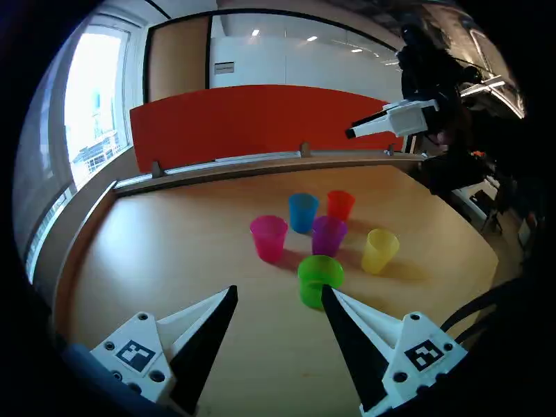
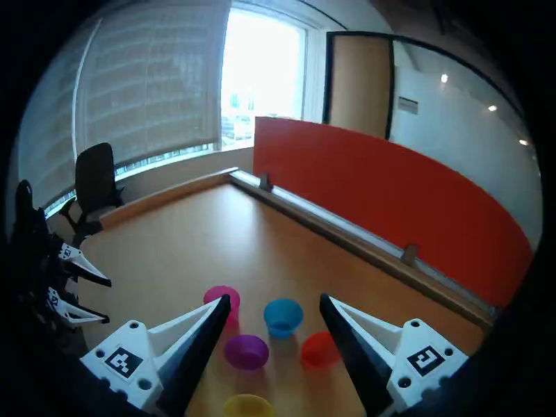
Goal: Pour water
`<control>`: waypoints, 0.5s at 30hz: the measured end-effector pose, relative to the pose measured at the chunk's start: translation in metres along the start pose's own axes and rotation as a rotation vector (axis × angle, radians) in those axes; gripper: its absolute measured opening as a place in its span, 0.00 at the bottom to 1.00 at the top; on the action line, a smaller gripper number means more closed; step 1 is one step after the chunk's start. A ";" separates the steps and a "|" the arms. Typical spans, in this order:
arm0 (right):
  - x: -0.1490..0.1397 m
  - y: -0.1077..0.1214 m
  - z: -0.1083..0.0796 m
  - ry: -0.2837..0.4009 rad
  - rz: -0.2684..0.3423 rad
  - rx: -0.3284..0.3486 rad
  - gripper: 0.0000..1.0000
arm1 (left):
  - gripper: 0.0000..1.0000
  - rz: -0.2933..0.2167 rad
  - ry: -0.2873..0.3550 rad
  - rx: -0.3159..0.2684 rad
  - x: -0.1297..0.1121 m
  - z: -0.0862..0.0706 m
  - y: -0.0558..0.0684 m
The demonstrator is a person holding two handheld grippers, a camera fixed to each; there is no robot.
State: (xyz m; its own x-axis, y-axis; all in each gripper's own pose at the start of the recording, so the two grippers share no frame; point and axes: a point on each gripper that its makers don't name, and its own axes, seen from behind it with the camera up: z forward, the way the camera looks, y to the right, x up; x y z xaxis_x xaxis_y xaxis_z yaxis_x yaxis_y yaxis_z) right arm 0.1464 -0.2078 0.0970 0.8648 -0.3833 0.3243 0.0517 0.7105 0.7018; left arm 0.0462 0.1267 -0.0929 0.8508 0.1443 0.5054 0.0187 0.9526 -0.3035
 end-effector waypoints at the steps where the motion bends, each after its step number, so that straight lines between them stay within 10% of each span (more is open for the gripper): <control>1: 0.002 0.000 -0.006 0.016 0.001 -0.011 0.99 | 0.89 0.003 0.003 -0.002 0.001 0.000 0.000; 15: 0.002 0.015 -0.095 0.195 0.059 -0.229 0.99 | 0.89 0.023 0.050 -0.014 0.022 0.000 -0.001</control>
State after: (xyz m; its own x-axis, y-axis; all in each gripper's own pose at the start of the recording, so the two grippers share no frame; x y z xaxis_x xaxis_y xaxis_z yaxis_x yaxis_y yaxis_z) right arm 0.1964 -0.1421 0.0483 0.9480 -0.2328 0.2170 0.0907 0.8513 0.5167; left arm 0.0653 0.1292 -0.0820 0.8761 0.1521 0.4575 0.0061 0.9453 -0.3261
